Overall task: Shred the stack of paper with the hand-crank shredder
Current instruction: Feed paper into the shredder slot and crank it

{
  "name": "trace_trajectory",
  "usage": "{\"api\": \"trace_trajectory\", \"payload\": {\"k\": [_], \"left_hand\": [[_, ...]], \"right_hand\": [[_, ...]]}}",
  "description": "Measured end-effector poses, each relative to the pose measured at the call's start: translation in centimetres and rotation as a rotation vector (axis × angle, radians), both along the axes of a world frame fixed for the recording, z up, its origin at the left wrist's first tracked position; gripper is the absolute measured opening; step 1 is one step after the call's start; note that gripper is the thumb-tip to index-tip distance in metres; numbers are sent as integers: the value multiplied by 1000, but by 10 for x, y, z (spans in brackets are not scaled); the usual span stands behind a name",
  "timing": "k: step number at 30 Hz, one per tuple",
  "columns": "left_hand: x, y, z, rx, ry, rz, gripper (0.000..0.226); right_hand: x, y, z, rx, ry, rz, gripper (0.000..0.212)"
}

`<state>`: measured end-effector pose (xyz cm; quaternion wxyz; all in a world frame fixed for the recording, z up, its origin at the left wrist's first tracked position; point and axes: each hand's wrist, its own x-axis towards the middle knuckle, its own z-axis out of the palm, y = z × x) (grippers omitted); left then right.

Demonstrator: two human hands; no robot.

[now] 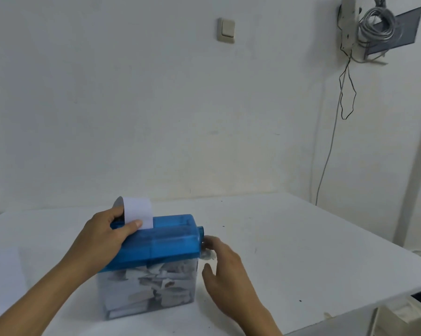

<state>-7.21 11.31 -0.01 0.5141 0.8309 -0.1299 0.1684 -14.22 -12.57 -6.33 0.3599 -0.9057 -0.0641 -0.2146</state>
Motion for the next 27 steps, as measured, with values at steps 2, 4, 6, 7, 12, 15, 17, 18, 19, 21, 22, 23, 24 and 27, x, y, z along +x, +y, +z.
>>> {"api": "trace_trajectory", "payload": {"k": [2, 4, 6, 7, 12, 15, 17, 18, 19, 21, 22, 23, 24, 27], "left_hand": [[1, -1, -1, 2, -6, 12, 24], [1, -3, -3, 21, -2, 27, 28], [0, -3, -3, 26, -4, 39, 31], [-2, -3, -3, 31, -11, 38, 30], [-10, -6, 2, 64, -42, 33, 21], [-13, -7, 4, 80, -27, 17, 44], [-14, -5, 5, 106, 2, 18, 75], [-13, -4, 6, 128, 14, 24, 87], [-13, -4, 7, 152, 24, 26, 95], [-13, -4, 9, 184, 45, 13, 96], [-15, -4, 11, 192, 55, 12, 91], [-16, -4, 12, 194, 63, 10, 85], [-17, -5, 13, 190, 65, 8, 81], [-17, -6, 16, 182, 62, 9, 80]], "right_hand": [[-2, 7, -6, -66, -5, -29, 54], [-4, 15, -11, -105, 40, -72, 53], [-7, 19, -11, -129, 66, -84, 53], [-9, 19, -8, -151, 72, -83, 51], [-19, 21, 12, -353, 66, -95, 36], [-27, 16, 28, -421, 95, -78, 26], [-36, 11, 38, -469, 120, -48, 26], [-41, 8, 44, -499, 127, -25, 24], [-46, 5, 50, -525, 126, 4, 20], [-56, -2, 67, -564, 110, 62, 9], [-58, -6, 77, -561, 98, 88, 11], [-58, -10, 87, -549, 81, 108, 17], [-56, -12, 97, -519, 64, 117, 22], [-35, -13, 119, -323, 6, 118, 20]]}}
